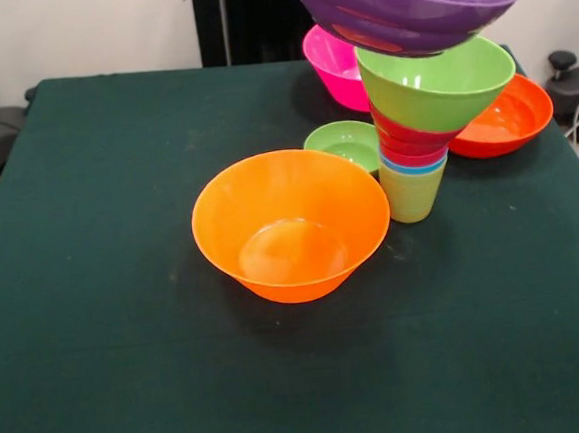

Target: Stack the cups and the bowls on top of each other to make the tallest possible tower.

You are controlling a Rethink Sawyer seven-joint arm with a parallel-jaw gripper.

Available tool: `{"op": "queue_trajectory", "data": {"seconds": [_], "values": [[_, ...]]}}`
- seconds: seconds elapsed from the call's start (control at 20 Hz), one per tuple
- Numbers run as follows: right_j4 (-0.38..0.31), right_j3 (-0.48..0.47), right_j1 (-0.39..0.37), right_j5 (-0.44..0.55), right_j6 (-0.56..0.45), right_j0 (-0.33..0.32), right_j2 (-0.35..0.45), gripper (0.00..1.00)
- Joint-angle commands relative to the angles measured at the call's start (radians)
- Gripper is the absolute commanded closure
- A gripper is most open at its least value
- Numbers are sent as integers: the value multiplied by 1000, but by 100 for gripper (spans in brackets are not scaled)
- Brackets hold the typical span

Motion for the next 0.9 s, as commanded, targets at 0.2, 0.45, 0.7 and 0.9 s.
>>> {"op": "queue_trajectory", "data": {"seconds": [0.2,0.45,0.7,0.9], "values": [[65,121,1,-135,244,114,-113,100],[94,148,-4,-177,246,137,-125,100],[121,188,-9,-225,255,145,-114,100],[129,217,-9,-260,262,144,-101,100]]}}
